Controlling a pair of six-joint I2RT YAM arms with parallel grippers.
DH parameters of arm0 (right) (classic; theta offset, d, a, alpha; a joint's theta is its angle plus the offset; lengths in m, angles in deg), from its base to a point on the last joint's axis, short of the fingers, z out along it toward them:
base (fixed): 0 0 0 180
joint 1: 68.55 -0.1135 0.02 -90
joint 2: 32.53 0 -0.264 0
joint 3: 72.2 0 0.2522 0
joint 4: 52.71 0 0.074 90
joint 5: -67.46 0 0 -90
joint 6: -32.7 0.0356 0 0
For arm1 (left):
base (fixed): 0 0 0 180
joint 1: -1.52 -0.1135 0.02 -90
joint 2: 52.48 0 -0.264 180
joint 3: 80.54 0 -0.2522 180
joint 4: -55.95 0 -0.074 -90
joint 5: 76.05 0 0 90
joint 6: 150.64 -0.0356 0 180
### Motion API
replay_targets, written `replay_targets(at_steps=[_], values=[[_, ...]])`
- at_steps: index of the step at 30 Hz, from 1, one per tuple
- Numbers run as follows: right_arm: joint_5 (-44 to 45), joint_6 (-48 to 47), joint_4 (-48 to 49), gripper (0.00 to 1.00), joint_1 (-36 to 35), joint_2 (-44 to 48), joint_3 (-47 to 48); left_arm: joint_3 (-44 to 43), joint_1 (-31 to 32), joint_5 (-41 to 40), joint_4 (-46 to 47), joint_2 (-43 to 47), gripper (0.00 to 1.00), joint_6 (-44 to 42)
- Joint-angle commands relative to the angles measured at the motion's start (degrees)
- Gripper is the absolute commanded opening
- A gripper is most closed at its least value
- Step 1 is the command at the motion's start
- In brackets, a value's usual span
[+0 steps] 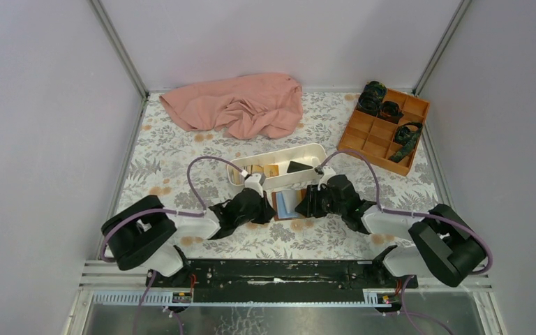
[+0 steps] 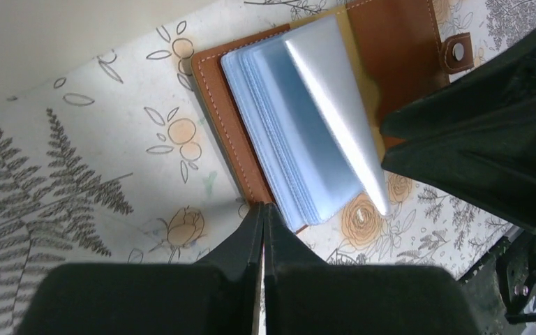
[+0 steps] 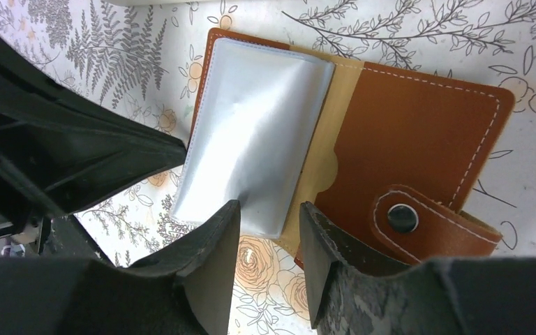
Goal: Take the credit cards out of the card holder
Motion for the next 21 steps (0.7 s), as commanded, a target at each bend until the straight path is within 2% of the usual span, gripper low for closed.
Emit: replay_targets(at_steps=[1, 9, 11, 13, 14, 17, 18, 20, 21], values=[[-1.1, 1.4, 5.0, 0.44, -0.6, -1.2, 1.7, 1.8, -0.3, -0.4, -2.1, 5.5, 0.0, 0.0], [4.8, -0.5, -3.0, 0.44, -0.6, 7.5, 1.6, 3.2, -0.3, -2.2, -5.1, 14.2, 0.0, -1.1], [7.2, -1.3, -5.8, 0.44, -0.5, 10.7, 1.8, 3.7, -0.3, -1.5, -3.3, 14.4, 0.07, -0.6], [11.5, -2.1, -9.0, 0.46, -0.6, 14.8, 1.4, 5.0, -0.3, -1.3, -0.5, 15.8, 0.17, 1.2], [13.9, -2.3, -10.0, 0.48, -0.5, 16.8, 0.8, 6.6, -0.3, -0.7, 1.8, 17.3, 0.27, 2.2], [24.4, -1.3, -12.9, 0.59, -0.5, 23.3, -1.8, 10.8, -0.3, -0.7, 5.8, 23.1, 0.71, 3.8], [27.3, -0.9, -13.9, 0.62, -0.5, 25.7, -2.7, 11.4, -0.3, -1.0, 5.6, 25.0, 0.81, 3.7], [30.9, -0.2, -15.6, 0.66, -0.2, 29.3, -4.7, 11.8, -0.3, -1.6, 3.7, 28.6, 0.95, 2.9], [32.0, 0.4, -16.2, 0.67, 0.1, 30.4, -5.4, 11.9, -0.3, -1.6, 2.9, 30.2, 0.98, 2.4]])
